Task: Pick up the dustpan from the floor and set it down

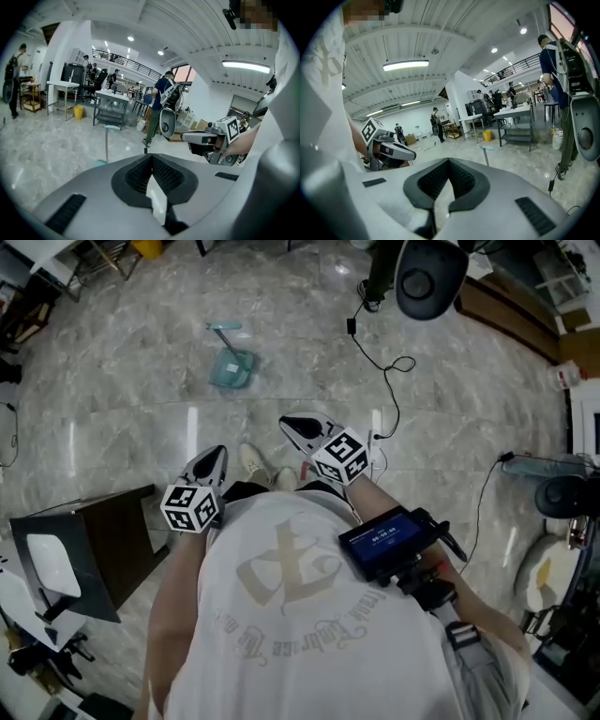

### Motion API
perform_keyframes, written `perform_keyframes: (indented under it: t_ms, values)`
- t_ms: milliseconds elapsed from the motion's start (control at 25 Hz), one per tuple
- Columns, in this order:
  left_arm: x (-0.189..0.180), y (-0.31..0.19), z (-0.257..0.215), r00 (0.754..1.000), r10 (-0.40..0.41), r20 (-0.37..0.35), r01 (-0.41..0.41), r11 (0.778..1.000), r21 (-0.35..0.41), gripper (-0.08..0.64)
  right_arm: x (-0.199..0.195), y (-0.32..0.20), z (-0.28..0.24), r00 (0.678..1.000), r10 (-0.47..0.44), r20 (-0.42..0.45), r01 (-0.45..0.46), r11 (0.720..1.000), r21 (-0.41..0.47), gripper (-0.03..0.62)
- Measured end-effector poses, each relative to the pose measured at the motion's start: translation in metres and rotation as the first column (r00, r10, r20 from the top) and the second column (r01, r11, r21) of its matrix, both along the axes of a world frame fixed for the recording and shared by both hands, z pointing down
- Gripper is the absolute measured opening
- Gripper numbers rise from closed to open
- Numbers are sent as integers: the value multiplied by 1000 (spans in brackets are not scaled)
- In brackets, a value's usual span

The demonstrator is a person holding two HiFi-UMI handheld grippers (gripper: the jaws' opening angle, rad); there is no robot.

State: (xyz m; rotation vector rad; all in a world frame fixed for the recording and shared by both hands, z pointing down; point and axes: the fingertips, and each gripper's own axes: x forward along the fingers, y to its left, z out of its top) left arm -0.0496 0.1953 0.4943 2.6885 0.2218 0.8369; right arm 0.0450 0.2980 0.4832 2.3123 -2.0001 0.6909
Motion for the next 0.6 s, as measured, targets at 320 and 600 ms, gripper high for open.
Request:
perform_keyframes:
  t_ms: [320,600]
  values:
    - [30,-2,-4,1000,27,-3,-27,999,-25,11,25,-5,-11,1000,14,-4,-14,1000,-26,15]
    - [60,-27,-1,999,32,-5,-33,999,-43,11,51,-29,-10,1000,14,-7,-14,999,-45,15]
